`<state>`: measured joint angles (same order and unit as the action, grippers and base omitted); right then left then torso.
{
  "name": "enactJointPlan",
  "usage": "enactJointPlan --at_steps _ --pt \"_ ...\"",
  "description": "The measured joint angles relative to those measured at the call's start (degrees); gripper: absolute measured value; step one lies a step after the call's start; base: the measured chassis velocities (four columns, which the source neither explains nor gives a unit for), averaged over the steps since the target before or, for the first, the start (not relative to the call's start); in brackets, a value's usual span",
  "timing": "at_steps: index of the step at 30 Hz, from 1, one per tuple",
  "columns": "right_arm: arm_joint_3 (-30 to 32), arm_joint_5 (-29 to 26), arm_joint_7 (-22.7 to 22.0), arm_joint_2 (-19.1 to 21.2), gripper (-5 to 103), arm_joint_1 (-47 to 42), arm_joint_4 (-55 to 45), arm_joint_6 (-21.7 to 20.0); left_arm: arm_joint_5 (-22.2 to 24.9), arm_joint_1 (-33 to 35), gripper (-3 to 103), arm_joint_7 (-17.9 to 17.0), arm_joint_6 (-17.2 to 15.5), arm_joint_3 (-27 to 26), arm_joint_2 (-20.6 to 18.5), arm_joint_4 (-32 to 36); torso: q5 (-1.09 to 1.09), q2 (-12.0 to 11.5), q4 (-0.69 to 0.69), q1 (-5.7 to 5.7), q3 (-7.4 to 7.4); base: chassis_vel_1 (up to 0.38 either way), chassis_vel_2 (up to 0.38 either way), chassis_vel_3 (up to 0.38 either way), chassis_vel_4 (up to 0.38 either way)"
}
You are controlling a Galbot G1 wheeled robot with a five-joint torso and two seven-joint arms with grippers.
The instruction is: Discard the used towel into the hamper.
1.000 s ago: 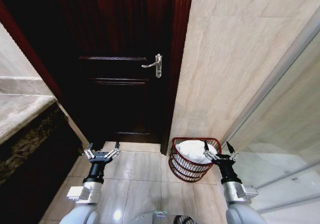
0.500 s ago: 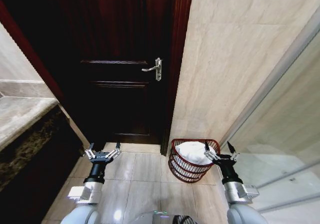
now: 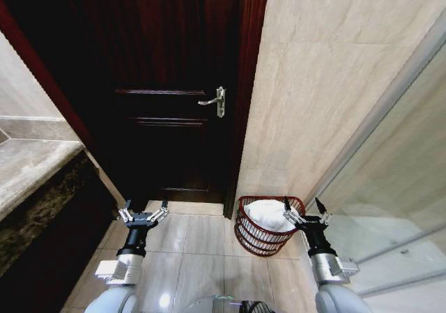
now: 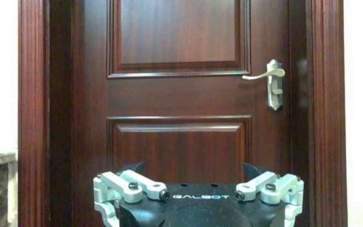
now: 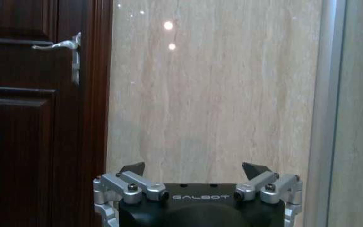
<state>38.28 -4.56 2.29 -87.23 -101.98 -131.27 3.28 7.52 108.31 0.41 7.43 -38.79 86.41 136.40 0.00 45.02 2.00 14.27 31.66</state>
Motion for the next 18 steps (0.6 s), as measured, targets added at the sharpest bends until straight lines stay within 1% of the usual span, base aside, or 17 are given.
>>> enactJointPlan --at_steps 7,10,12,14,18 --pt "0.4 -0.2 -0.1 0.3 100 0.5 -0.1 -0.3 -0.1 -0.2 100 0.1 -0.1 0.1 0.0 -0.1 0.0 2.0 0.0 0.88 1.14 0.0 0.0 0.0 0.0" --pt "0.4 -0.2 -0.1 0.4 100 0.6 0.0 -0.4 -0.1 -0.2 100 0.1 -0.2 0.1 0.0 -0.1 0.0 2.4 0.0 1.04 1.36 0.0 0.0 0.0 0.0" --pt "0.4 -0.4 -0.2 0.6 100 0.8 -0.1 -0.7 -0.2 -0.2 100 0.2 -0.3 0.0 0.0 0.2 0.0 3.8 0.0 1.63 2.14 0.0 0.0 0.0 0.0" --pt "0.4 -0.4 -0.2 0.6 100 0.9 -0.2 -0.8 -0.2 -0.1 100 0.2 -0.3 -0.1 0.0 0.3 0.0 4.1 0.0 1.76 2.3 0.0 0.0 0.0 0.0" --pt "0.4 -0.4 -0.2 0.6 100 0.8 -0.5 -0.9 -0.2 0.0 100 0.2 -0.3 -0.2 0.0 0.6 0.0 5.4 0.0 2.37 3.05 0.0 0.0 0.0 0.0"
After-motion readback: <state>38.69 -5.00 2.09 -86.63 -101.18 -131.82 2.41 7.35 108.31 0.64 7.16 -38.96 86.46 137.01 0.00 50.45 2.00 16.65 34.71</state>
